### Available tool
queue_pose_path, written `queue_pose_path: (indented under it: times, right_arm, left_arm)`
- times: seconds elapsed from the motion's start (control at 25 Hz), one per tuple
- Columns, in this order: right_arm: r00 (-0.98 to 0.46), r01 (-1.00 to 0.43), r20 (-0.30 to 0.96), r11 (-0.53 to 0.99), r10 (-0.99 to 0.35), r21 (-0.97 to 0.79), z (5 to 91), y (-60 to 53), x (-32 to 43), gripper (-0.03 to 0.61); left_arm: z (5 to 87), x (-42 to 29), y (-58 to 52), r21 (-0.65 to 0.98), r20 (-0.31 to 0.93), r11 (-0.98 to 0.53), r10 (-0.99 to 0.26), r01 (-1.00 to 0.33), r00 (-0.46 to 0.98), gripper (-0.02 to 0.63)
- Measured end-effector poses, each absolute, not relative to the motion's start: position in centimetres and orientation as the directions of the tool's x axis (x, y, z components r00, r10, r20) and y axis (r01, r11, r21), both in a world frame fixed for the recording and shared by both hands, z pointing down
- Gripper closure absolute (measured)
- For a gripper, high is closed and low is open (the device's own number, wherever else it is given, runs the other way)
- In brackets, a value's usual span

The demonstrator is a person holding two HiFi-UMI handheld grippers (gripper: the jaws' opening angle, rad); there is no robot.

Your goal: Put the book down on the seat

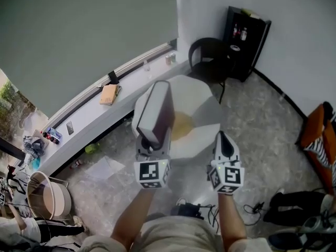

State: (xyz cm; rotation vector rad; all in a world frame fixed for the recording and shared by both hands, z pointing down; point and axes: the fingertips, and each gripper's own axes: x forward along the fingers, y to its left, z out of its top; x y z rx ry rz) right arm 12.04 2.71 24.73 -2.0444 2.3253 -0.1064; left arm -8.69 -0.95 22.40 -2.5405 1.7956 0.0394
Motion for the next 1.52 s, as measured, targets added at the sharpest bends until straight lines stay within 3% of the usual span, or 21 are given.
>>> queue_pose_path:
  times: [0.72,1.52]
  right_arm:
    - [-0.08,-0.994,0.055,0.076,-0.995,-0.076,28.0,-7.8,15.2,0.577]
    - [-0.067,-0.997,0.193,0.057,-0.979,-0.058,32.5,-25.1,9.9,0.577]
  left_arm:
    - [27.4,-5.9,-12.5,0.015,0.026,-0.366,-0.93,-0.931,0.366,0.387]
    - [33.7,-8.8,-31.2,0.069,0.145,-0.433,-0.887,-0.899,0.438,0.387]
